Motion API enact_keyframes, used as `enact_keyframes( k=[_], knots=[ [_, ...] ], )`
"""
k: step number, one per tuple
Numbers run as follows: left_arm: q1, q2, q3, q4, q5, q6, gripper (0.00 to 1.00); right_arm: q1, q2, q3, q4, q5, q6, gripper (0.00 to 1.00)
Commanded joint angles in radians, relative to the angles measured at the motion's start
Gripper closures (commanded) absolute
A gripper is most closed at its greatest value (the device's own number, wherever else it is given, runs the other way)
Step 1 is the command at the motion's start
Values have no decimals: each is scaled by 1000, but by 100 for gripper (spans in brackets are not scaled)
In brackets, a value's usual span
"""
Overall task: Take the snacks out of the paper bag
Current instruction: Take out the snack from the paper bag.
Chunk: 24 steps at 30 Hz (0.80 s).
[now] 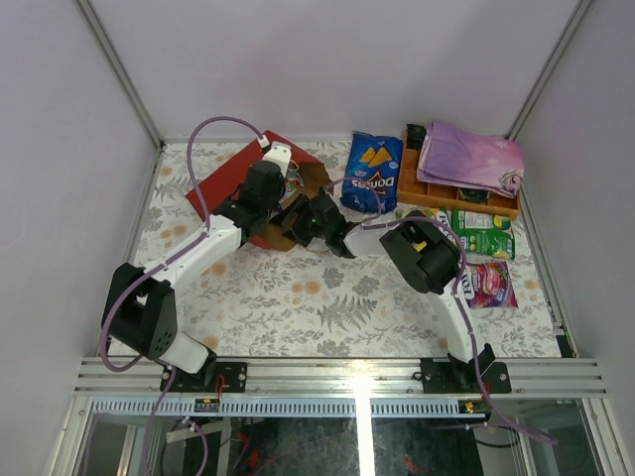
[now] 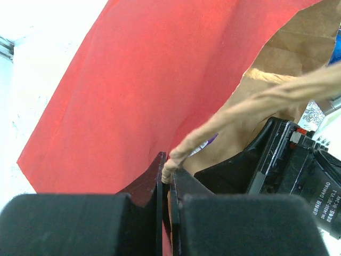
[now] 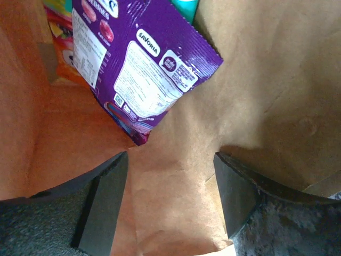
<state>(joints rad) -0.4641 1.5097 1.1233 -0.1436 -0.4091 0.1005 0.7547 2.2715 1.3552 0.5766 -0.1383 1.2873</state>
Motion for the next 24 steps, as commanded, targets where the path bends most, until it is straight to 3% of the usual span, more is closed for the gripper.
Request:
enact_keyframes(
  k=[1,4,12,24],
  knots=[
    [-2,-3,3,60,-25,-17,100,11,1,31,-47,52,171,32],
    [-2,0,3,61,-25,-17,100,20,20,44,-89,83,263,39],
    [-2,-4,4,60,-25,-16,100,55,64,109,-205,174,361,40],
    [-2,-9,1,60,-25,-16,100,64,150,182,-160,314,414,41]
  ],
)
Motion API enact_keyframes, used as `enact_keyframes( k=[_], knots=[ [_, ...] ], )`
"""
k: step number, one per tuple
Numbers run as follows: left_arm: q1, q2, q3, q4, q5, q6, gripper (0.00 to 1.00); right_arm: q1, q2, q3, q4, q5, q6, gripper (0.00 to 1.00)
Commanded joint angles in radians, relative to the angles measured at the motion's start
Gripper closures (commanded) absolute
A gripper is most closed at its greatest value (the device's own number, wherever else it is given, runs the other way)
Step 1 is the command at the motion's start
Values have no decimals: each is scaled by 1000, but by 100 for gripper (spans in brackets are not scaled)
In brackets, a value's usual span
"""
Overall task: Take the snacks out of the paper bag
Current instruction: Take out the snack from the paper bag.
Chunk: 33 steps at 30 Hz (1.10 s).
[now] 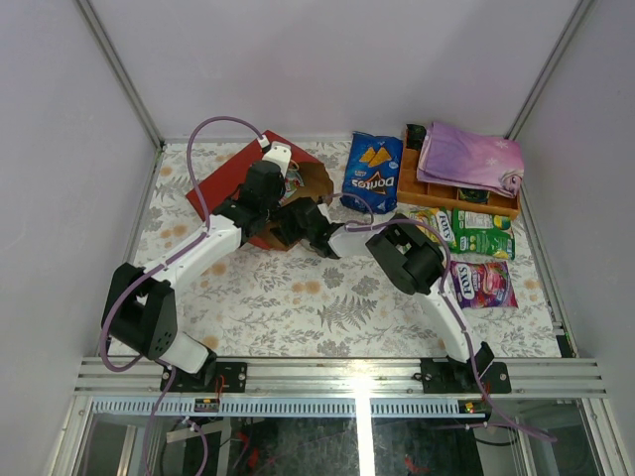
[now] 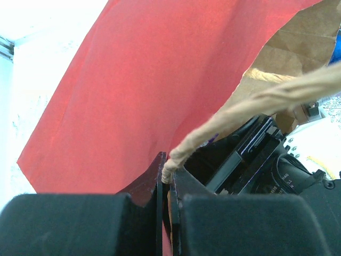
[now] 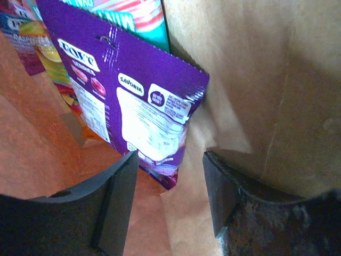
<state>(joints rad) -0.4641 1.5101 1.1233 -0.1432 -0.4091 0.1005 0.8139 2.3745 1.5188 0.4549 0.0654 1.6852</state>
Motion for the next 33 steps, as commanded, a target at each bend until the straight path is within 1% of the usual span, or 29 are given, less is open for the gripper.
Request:
enact_keyframes(
  k=[1,3,12,13,17,18,23,28,33],
  knots=[
    [-3,-11,0,61,-24,-17,100,5,53,23,-33,117,16,42],
    [-3,-16,-1,63,-24,-15,100,5,65,39,-29,123,10,46],
    [-2,-4,5,58,-23,-13,100,5,85,113,-22,149,-86,77],
    [-2,-2,5,56,-24,-14,100,4,82,113,-21,156,-96,80],
    [-3,2,7,54,-22,-13,100,5,61,103,-2,171,-145,97],
    [-2,3,6,54,-22,-14,100,5,51,90,6,172,-154,99],
    [-3,4,6,56,-27,-12,100,4,-40,6,56,174,-230,100],
    [-2,12,9,55,-30,-11,100,8,-230,-205,145,216,-337,100],
    [-2,17,11,54,-33,-10,100,8,-463,-410,162,236,-570,100]
  ],
)
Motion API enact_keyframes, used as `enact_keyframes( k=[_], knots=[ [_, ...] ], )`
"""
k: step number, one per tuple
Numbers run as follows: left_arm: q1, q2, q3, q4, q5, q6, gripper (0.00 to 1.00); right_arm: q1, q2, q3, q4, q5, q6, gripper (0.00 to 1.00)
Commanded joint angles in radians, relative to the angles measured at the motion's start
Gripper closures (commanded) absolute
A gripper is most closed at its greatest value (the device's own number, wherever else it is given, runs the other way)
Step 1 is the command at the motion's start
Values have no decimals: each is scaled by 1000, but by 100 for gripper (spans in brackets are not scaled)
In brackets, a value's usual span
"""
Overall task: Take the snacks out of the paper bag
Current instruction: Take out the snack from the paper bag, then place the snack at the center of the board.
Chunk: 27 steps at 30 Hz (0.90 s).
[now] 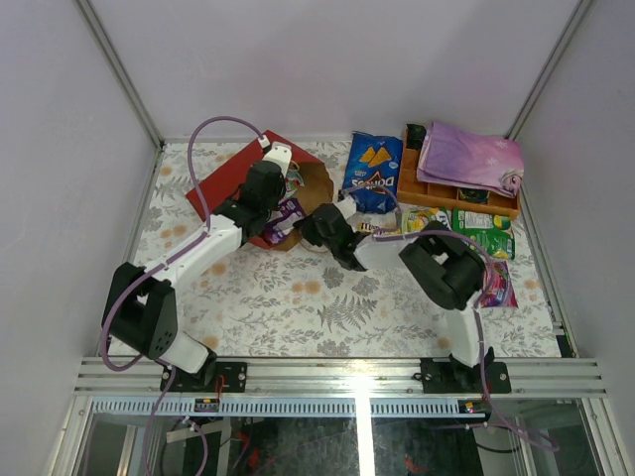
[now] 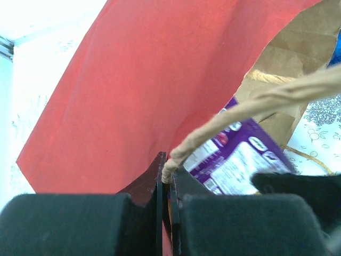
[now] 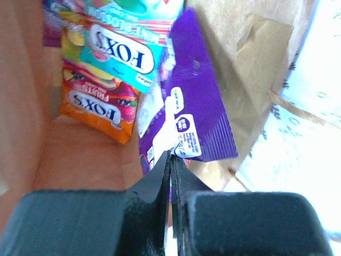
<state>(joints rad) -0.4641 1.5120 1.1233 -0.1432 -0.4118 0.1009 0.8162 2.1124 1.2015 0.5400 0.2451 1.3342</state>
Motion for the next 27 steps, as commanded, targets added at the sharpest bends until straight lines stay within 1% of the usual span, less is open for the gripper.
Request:
enact_keyframes(
  k=[1,2,5,7,10,12,15,17,19,21,23,27],
  knots=[
    [-2,15,12,53,-31,-10,100,6,-251,-136,78,49,-279,100],
    [-2,18,12,52,-32,-9,100,6,-297,-188,73,38,-357,100],
    [-2,19,15,49,-35,-8,100,6,-458,-305,37,22,-519,100],
    [-2,19,15,48,-40,-8,100,6,-576,-362,-35,18,-622,100],
    [-2,20,13,46,-50,-9,100,6,-790,-405,-190,16,-725,100],
    [-2,22,12,44,-60,-6,100,6,-912,-408,-324,20,-776,100],
    [-3,31,13,43,-71,-3,100,6,-1041,-365,-550,23,-848,100],
    [-4,40,17,41,-85,-1,100,6,-1071,-306,-723,36,-888,100],
    [-2,52,26,33,-85,1,100,6,-1063,-235,-945,79,-894,100],
    [-2,60,30,25,-91,2,100,6,-1039,-189,-1085,139,-875,100],
    [-2,59,29,25,-97,2,100,6,-1014,-164,-1183,215,-849,100],
    [-3,57,26,26,-97,1,100,6,-944,-104,-1324,385,-807,100]
  ],
)
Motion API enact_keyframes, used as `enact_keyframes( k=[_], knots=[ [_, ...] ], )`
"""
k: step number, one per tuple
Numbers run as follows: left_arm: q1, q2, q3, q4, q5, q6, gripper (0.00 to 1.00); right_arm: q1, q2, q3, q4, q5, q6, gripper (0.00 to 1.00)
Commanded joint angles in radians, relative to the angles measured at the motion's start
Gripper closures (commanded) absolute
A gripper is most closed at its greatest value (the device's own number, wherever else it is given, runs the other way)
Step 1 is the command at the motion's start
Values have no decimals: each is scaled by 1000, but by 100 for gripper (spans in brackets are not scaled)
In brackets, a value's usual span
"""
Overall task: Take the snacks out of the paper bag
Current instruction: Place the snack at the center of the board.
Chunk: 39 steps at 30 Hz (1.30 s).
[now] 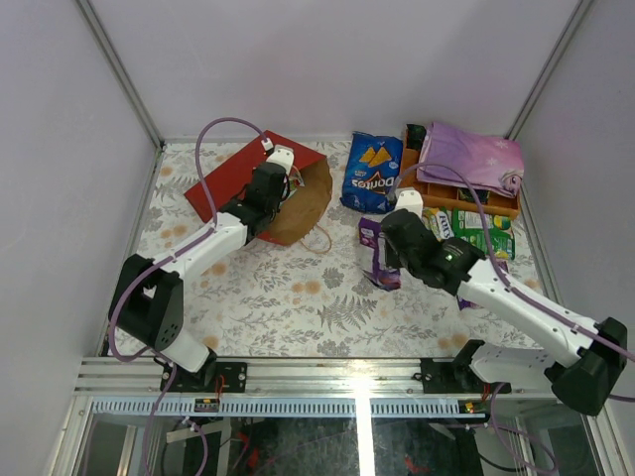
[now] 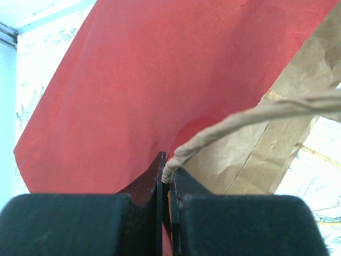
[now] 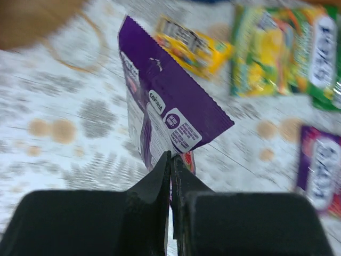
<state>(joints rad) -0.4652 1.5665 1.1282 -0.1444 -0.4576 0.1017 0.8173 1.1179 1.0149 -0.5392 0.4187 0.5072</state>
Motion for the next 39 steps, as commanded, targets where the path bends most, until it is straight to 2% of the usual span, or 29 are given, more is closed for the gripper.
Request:
enact_keyframes(
  k=[1,9,14,19,23,27,28,29,31,32,33,34,36,39],
  knots=[
    [-1,2,21,28,-54,2,100,6,69,100,-280,242,39,100],
    [-1,6,21,28,-65,5,100,141,220,183,-524,528,186,100],
    [-2,7,22,23,-69,4,100,243,469,198,-548,511,228,100],
    [-1,3,21,23,-72,5,100,370,731,328,-600,529,287,100],
    [-3,1,21,24,-71,6,100,413,767,383,-487,438,214,100],
    [-1,-3,18,25,-69,5,100,412,708,343,-244,174,102,99],
    [-1,-7,17,26,-69,5,100,411,702,337,-190,110,88,93],
    [-1,-10,15,28,-69,6,100,411,701,333,-161,51,72,80],
    [-1,-14,14,30,-67,5,100,411,693,326,-111,-44,45,38],
    [-2,-14,13,30,-69,5,100,411,683,317,-87,-72,35,22],
    [-1,-14,13,30,-68,5,100,405,662,306,-58,-101,28,10],
    [-1,-14,14,30,-69,5,100,390,634,280,-23,-138,21,4],
    [-2,-15,13,29,-67,4,100,329,546,198,77,-258,22,0],
    [-1,-14,13,29,-67,3,100,176,403,35,255,-451,85,4]
  ],
)
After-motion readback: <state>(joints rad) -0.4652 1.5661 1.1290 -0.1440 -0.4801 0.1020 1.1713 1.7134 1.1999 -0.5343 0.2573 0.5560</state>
